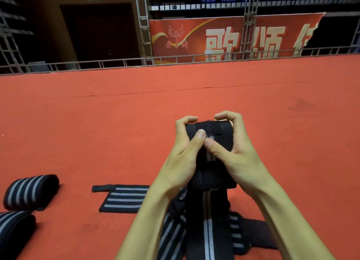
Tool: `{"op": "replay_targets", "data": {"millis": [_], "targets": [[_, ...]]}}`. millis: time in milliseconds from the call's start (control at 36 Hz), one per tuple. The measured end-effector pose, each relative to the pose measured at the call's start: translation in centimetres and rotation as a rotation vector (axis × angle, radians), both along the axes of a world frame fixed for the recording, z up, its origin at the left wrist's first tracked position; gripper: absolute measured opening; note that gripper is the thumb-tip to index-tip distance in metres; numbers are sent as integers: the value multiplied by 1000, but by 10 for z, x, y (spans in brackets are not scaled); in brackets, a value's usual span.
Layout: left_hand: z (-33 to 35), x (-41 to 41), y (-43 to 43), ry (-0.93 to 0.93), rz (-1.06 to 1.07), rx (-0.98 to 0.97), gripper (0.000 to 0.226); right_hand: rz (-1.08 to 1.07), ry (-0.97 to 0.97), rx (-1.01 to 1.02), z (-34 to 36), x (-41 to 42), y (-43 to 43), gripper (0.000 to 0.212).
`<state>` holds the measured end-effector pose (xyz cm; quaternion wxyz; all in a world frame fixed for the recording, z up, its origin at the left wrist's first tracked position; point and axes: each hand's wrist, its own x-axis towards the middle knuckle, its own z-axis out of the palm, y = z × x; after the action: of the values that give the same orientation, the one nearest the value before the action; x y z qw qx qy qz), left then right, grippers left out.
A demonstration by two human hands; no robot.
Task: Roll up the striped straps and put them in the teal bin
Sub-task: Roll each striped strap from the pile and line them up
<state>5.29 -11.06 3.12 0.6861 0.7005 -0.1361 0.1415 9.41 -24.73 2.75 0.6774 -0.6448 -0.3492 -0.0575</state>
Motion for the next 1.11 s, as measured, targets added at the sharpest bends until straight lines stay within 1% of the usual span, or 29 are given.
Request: {"op": "replay_targets", "data": {"millis": [111,194,250,333,389,444,500,556,639,694,778,861,917,1028,1111], "targets": [[0,-2,2,61,-70,-65,20,42,49,-77,1,1,-4,42],[1,-1,3,46,-93,-134,29,27,51,-19,2,0,-3,42],[1,0,4,4,-66,-170,35,-6,24,24,2,1,-2,41],[0,1,4,-79,14,-105,36,-12,29,48,3,1,-4,40],[-1,1,3,-109,33,-40,34,45,71,25,3,-1,-4,42],[0,-1,2,-95,16,-23,29,82,96,0,2,-2,-3,43],[0,-3,1,-55,-24,-77,30,71,91,-27,2,-3,-2,42],[0,-2,2,-19,-71,-158,36,65,90,-41,2,-2,-2,41],[-1,0,6,9,-132,-197,45,40,70,-54,2,-2,-1,42],[-2,0,11,20,-161,-168,55,31,65,-34,3,-2,-1,40],[-3,-2,15,8,-168,-42,63,44,78,15,3,-2,-2,38],[-3,-2,16,-11,-149,-60,63,15,65,45,2,-1,0,37],[-1,-2,16,-53,-112,-77,63,4,67,43,2,-2,2,37],[1,-2,17,-179,-18,-8,61,42,172,61,1,-1,3,48],[2,-2,16,-267,36,51,61,98,221,75,3,-3,3,49]]}}
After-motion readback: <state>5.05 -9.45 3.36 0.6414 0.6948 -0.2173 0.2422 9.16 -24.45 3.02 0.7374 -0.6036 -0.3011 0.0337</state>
